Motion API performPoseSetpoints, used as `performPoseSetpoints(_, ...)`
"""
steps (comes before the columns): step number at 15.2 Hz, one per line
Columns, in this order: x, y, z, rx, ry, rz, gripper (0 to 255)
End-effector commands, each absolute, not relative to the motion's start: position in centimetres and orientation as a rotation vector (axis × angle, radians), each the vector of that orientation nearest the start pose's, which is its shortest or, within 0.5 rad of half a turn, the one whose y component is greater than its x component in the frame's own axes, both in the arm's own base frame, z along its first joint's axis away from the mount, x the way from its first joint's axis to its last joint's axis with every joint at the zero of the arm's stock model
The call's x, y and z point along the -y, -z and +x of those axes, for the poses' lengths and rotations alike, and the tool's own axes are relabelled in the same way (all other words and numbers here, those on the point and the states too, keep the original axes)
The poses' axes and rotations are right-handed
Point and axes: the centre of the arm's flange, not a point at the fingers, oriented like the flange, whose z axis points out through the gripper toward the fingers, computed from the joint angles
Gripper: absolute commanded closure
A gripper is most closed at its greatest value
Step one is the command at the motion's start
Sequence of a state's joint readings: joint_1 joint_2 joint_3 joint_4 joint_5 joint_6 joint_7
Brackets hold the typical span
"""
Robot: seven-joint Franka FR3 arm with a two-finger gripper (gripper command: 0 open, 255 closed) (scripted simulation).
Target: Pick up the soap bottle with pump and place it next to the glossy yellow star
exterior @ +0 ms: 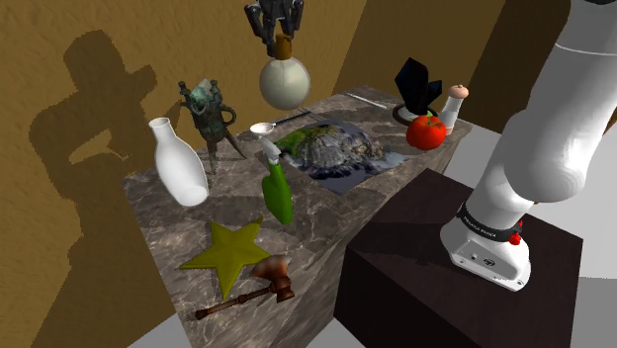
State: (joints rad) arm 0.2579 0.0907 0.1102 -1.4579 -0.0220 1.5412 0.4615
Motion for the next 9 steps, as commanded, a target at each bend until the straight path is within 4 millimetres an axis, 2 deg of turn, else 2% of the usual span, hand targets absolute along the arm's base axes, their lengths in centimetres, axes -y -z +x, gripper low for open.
performPoseSetpoints(1, -22.6, -62.5, 55.0, -0.152, -0.001, -3.151, 255)
performPoseSetpoints(8, -31.9, -62.5, 57.1, -0.152, -0.001, -3.151, 255)
performPoseSetpoints(9, -31.9, -62.0, 57.1, -0.152, -0.001, -3.151, 255)
